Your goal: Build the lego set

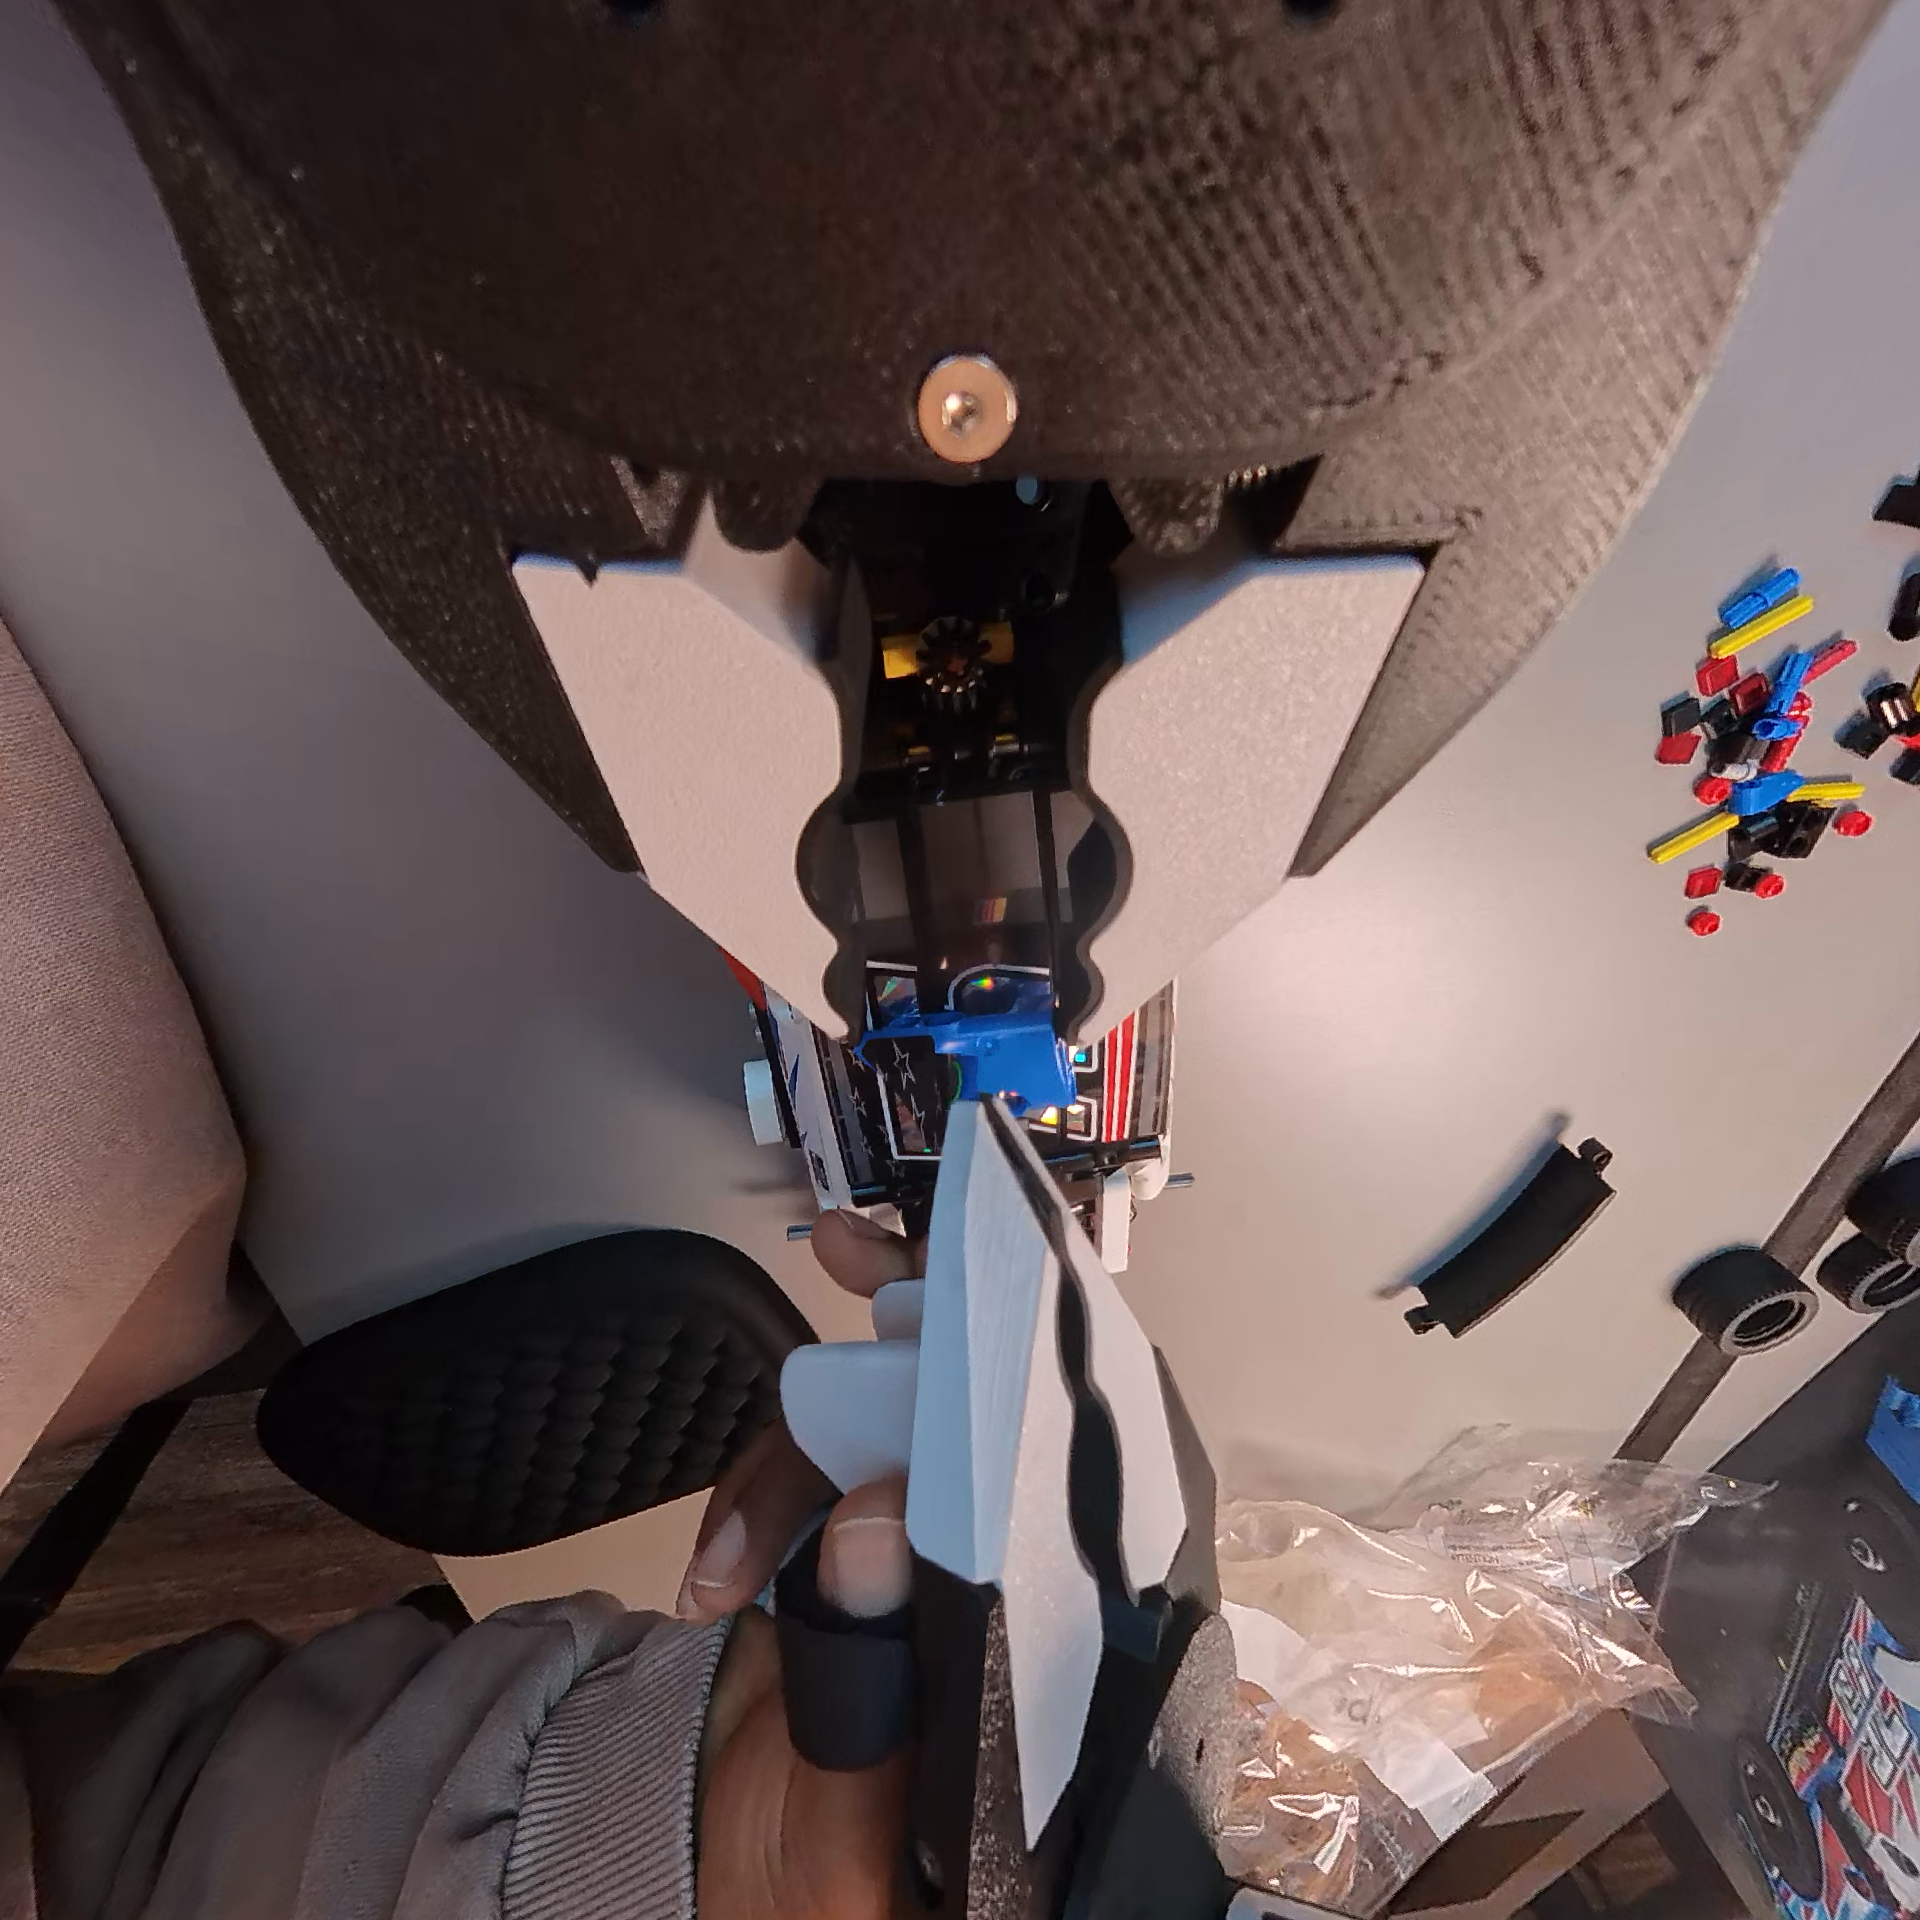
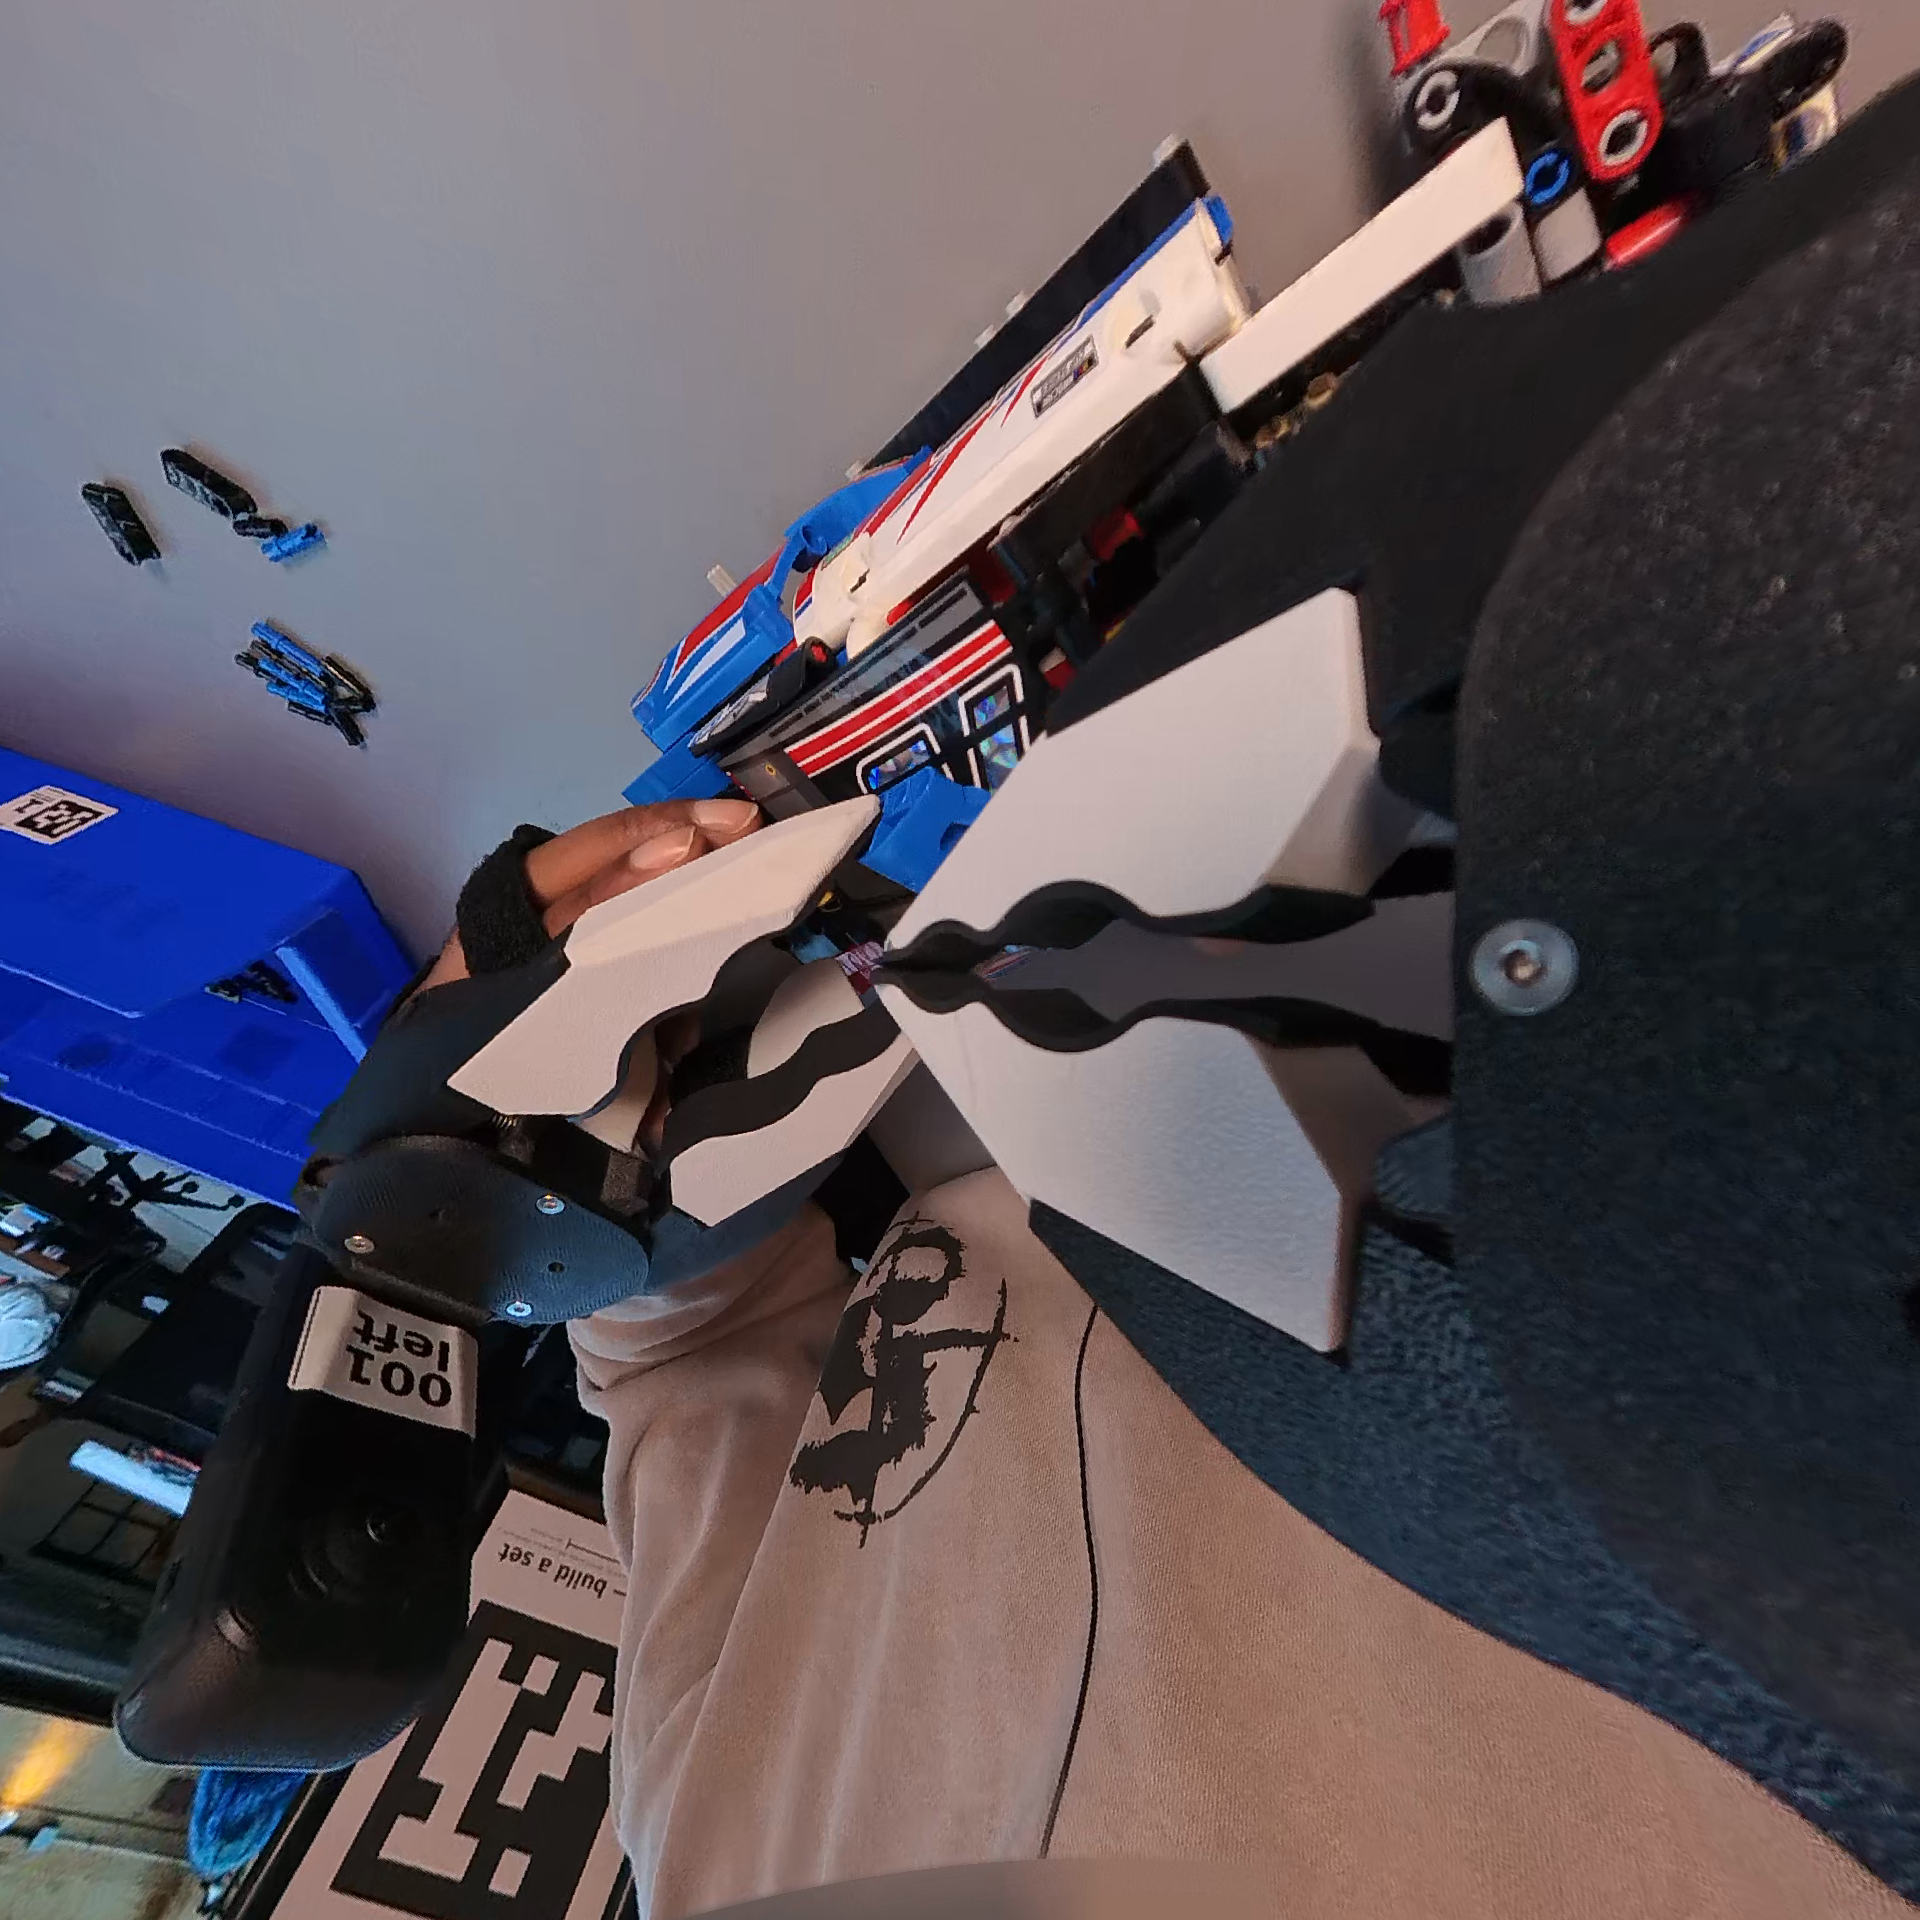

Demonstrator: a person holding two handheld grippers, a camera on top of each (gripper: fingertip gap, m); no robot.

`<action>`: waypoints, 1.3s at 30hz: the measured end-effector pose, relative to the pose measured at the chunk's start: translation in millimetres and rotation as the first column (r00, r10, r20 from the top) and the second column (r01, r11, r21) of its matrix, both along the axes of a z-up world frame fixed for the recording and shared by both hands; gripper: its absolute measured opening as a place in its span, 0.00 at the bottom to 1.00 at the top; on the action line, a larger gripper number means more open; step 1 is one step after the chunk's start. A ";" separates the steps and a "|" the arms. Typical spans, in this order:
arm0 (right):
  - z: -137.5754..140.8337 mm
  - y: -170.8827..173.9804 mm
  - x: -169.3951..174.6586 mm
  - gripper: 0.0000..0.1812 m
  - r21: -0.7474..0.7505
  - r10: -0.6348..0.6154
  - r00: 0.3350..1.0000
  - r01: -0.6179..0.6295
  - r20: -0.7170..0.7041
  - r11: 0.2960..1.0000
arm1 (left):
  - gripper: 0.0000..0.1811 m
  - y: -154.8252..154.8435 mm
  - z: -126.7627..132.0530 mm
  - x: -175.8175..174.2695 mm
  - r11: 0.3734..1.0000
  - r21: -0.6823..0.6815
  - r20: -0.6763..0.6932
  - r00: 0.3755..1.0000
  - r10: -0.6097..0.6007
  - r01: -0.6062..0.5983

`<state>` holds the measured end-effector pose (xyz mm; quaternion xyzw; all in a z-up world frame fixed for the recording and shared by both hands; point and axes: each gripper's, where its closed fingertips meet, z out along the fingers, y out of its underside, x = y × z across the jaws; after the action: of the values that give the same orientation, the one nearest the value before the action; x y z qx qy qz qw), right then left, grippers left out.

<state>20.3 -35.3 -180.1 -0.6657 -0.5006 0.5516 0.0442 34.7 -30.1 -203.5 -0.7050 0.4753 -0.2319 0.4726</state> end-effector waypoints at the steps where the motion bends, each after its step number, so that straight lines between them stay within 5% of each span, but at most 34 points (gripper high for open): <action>1: 0.4 -1.6 0.4 0.00 0.003 0.006 1.000 -0.006 -0.003 1.000 | 0.19 0.0 0.0 0.0 1.000 0.000 -0.001 1.000 0.001 -0.001; 14: 2.7 -23.5 10.0 0.00 0.029 0.103 0.994 -0.102 -0.032 0.994 | 0.19 1.2 0.0 -0.9 1.000 0.022 -0.034 0.999 0.012 -0.011; 15: 4.8 -26.2 11.0 0.00 0.024 0.114 0.993 -0.113 -0.043 0.993 | 0.06 4.1 -1.2 -3.5 0.999 0.035 -0.048 0.998 0.033 -0.031; 17: 8.9 -30.1 11.9 0.00 0.016 0.123 0.991 -0.123 -0.059 0.992 | 0.00 6.2 -2.3 -4.4 0.998 0.053 -0.047 0.998 0.047 -0.044; 20: 7.5 -29.2 13.0 0.00 0.032 0.119 0.991 -0.117 -0.060 0.993 | 0.12 4.5 0.0 -1.9 0.999 0.024 -0.038 0.998 0.047 -0.046; 28: 7.4 -18.2 12.6 0.00 0.016 0.072 0.995 -0.071 -0.074 0.997 | 0.15 7.0 9.6 -19.0 0.998 0.003 0.024 0.997 0.070 -0.070; 33: 7.9 -8.3 10.1 0.00 0.006 0.040 0.996 -0.040 -0.080 0.999 | 0.25 -9.7 19.1 -14.5 0.997 -0.079 0.123 0.992 -0.014 0.024; 39: 9.2 -3.0 5.2 0.00 0.012 0.028 0.996 -0.027 -0.090 1.000 | 0.29 -10.6 2.7 1.4 0.997 -0.071 0.029 1.000 0.000 0.002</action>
<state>25.5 -38.4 -170.9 -0.6330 -0.5102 0.5789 0.0624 36.1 -40.7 -200.8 -0.7177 0.4602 -0.2590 0.4540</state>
